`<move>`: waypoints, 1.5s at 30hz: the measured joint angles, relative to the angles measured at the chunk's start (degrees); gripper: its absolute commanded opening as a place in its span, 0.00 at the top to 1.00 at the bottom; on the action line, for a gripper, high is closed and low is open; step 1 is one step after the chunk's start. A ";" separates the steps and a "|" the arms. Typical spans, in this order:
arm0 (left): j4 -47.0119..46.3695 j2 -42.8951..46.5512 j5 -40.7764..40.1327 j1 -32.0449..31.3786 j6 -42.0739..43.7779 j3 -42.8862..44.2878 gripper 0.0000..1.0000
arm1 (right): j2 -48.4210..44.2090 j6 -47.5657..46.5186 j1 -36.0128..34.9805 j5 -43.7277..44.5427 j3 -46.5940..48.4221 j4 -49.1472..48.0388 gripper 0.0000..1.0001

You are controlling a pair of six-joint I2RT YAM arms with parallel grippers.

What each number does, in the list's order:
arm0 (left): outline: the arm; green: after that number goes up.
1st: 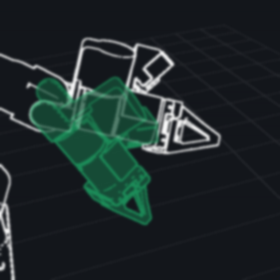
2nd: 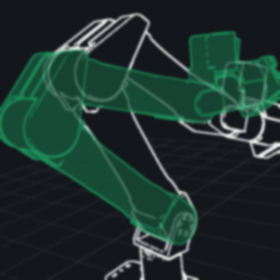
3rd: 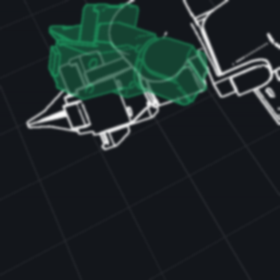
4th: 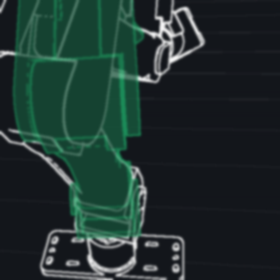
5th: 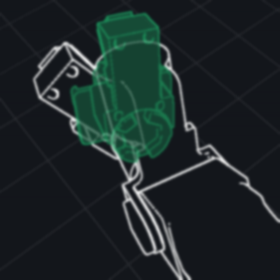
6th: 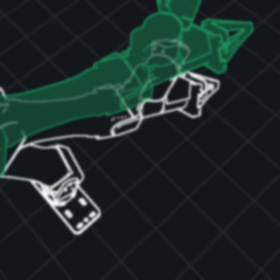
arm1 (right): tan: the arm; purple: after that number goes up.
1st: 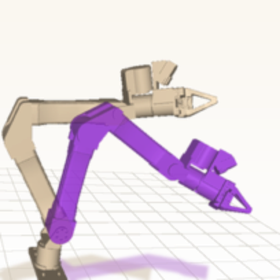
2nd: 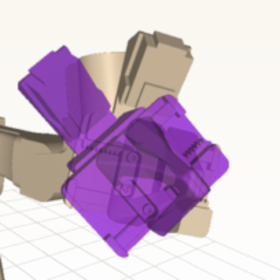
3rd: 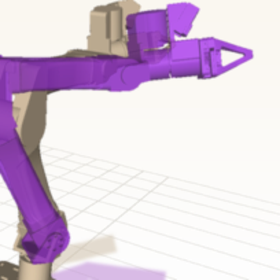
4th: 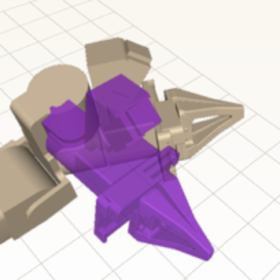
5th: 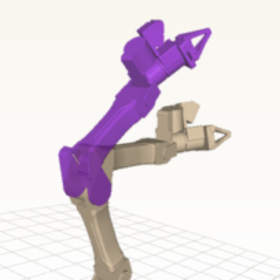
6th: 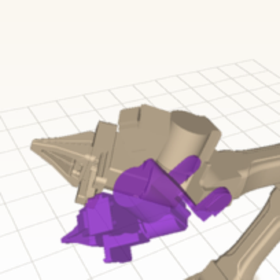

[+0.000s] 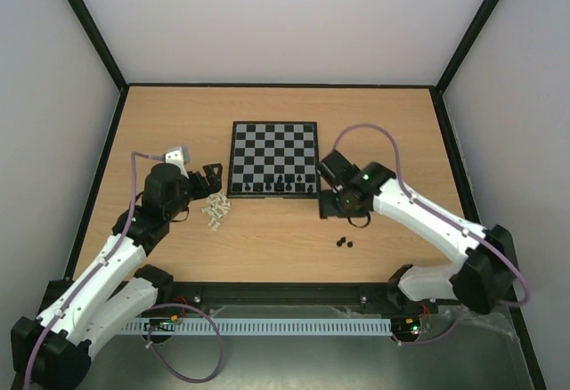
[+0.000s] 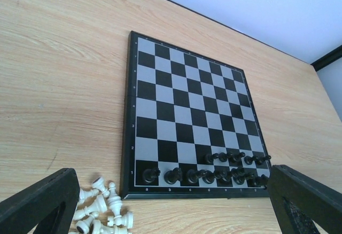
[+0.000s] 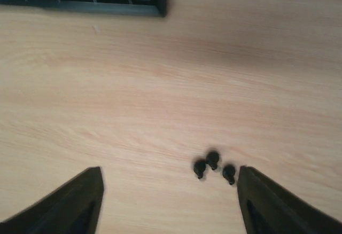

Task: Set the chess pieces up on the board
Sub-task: Pick up the chess piece at the center of the board.

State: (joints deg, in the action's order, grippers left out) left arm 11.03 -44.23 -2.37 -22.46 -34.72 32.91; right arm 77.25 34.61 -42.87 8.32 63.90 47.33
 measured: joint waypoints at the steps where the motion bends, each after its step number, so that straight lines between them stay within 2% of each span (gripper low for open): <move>1: -0.04 0.17 0.26 0.00 -0.02 0.00 0.00 | -2.49 2.05 -0.02 -0.22 -3.15 0.59 0.41; 4: -0.59 0.55 1.16 0.00 -0.04 0.00 0.00 | -6.86 4.74 -0.31 -0.52 -8.17 2.27 0.50; 6: -1.09 0.68 1.79 0.00 -0.02 0.00 0.01 | -8.50 6.80 -0.81 -0.59 -10.97 2.69 0.60; 7: -1.29 0.70 2.03 0.00 -0.02 0.00 0.01 | -8.81 7.39 -1.18 -0.57 -12.09 2.62 0.62; 15: -2.58 0.20 3.93 0.00 -0.02 -1.22 0.00 | -7.04 12.90 -5.90 -1.11 -18.58 1.44 0.64; 18: -3.37 -0.79 4.39 0.00 -0.02 -1.62 0.01 | -5.81 13.79 -6.67 -1.29 -19.37 -0.04 0.68; 31: -4.92 -2.19 5.14 0.00 -0.02 -2.16 0.01 | 2.14 14.51 -6.88 -1.77 -20.39 -7.67 0.72; 45: -5.57 -2.97 5.16 0.00 -0.02 -2.25 0.01 | 4.85 14.21 -6.86 -0.42 -20.41 -9.51 0.71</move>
State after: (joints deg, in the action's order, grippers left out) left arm 5.45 -47.20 2.79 -22.46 -34.74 30.65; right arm 82.11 48.82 -49.74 7.90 43.48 37.82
